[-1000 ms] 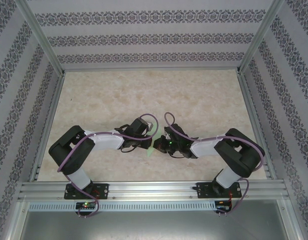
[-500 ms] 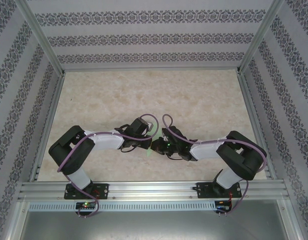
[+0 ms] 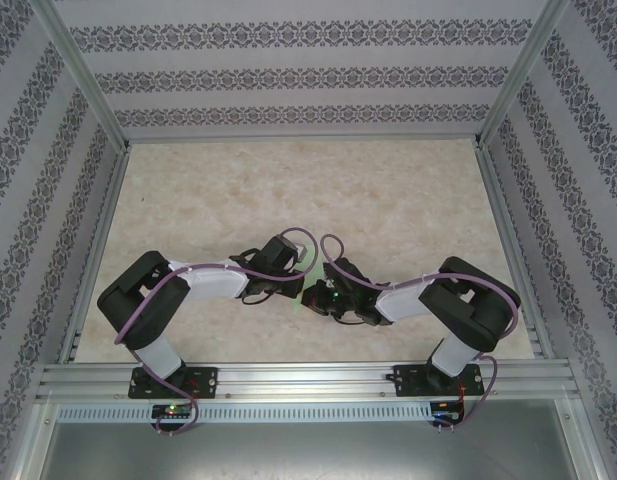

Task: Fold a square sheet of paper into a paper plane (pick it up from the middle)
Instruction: Third fold the triangle at the center of the table.

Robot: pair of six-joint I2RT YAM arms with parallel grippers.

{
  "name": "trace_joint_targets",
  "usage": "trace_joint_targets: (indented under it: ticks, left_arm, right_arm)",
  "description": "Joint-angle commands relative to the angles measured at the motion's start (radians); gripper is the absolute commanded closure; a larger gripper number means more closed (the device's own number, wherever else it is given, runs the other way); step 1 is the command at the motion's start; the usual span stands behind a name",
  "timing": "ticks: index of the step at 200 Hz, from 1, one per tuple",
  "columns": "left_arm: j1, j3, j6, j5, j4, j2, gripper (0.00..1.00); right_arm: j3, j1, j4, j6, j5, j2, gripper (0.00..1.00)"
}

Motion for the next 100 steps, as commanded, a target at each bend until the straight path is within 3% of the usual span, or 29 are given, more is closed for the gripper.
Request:
trace_joint_targets:
  ticks: [1, 39, 100]
  left_arm:
    - [-0.002, 0.004, 0.016, -0.014, -0.028, -0.003, 0.94]
    - [-0.002, 0.000, 0.016, -0.012, -0.018, 0.001, 0.94]
    - [-0.002, -0.015, 0.028, -0.013, -0.015, -0.001, 0.93]
  right_arm:
    - [-0.012, 0.019, -0.022, -0.004, 0.040, -0.050, 0.93]
    - [0.028, 0.075, -0.014, -0.007, 0.045, -0.034, 0.92]
    - [0.010, 0.074, 0.013, 0.030, 0.040, 0.056, 0.93]
